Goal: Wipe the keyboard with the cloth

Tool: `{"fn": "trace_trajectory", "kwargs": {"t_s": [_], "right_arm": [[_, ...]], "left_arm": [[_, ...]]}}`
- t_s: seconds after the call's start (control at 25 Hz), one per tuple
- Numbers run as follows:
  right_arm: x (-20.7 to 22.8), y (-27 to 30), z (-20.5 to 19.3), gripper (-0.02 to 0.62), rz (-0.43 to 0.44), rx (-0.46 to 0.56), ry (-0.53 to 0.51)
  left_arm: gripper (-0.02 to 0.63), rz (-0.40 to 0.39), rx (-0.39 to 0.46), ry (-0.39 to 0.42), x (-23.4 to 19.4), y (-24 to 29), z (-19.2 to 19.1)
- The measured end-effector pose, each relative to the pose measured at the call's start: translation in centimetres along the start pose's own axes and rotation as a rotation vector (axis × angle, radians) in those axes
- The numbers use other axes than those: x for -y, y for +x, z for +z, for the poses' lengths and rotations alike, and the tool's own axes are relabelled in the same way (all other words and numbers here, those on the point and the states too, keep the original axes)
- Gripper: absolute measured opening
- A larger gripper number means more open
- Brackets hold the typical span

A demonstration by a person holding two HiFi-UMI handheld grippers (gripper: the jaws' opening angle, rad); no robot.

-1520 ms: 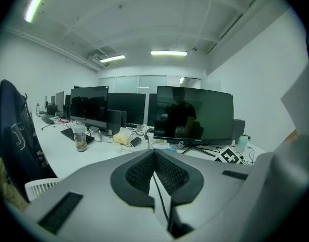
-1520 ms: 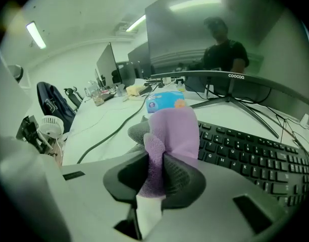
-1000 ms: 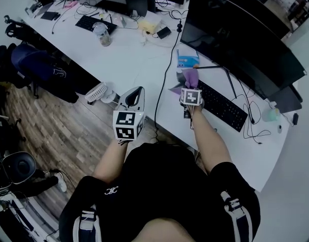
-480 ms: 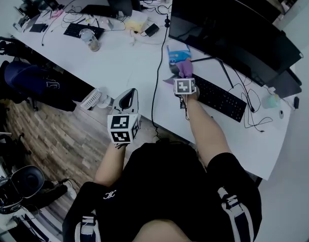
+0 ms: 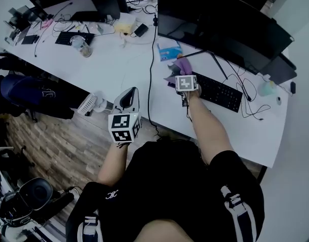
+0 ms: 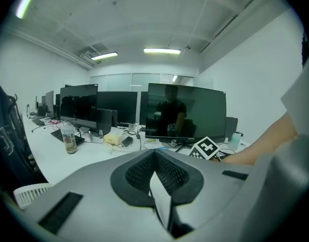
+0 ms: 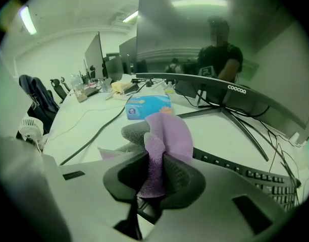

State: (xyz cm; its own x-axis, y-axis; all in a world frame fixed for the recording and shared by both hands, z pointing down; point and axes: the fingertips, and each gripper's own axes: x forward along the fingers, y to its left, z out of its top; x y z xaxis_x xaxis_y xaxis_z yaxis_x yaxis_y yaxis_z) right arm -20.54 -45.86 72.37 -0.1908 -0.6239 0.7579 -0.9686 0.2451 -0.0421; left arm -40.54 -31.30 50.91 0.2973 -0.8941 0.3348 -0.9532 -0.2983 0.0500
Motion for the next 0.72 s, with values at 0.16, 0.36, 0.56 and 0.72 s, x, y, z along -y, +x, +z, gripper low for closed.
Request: {"fn": "trace_trajectory", "kwargs": {"t_s": [0.16, 0.36, 0.56, 0.72], "right_arm": [[2.6, -1.4, -1.2, 0.087, -0.057, -0.02, 0.022], [4.6, -2.1, -2.2, 0.087, -0.054, -0.003, 0.063], [7.0, -3.2, -3.4, 0.087, -0.076, -0.006, 0.118], [9.0, -4.2, -4.3, 0.087, -0.099, -0.02, 0.127]], "left_arm": [[0.012, -0.029, -0.004, 0.001, 1.4, 0.5, -0.1], [0.012, -0.077, -0.005, 0.004, 3.5, 1.6, -0.1], [0.012, -0.135, -0.012, 0.005, 6.1, 3.1, 0.2], [0.012, -0.169, -0.006, 0.008, 8.1, 4.2, 0.7]]}}
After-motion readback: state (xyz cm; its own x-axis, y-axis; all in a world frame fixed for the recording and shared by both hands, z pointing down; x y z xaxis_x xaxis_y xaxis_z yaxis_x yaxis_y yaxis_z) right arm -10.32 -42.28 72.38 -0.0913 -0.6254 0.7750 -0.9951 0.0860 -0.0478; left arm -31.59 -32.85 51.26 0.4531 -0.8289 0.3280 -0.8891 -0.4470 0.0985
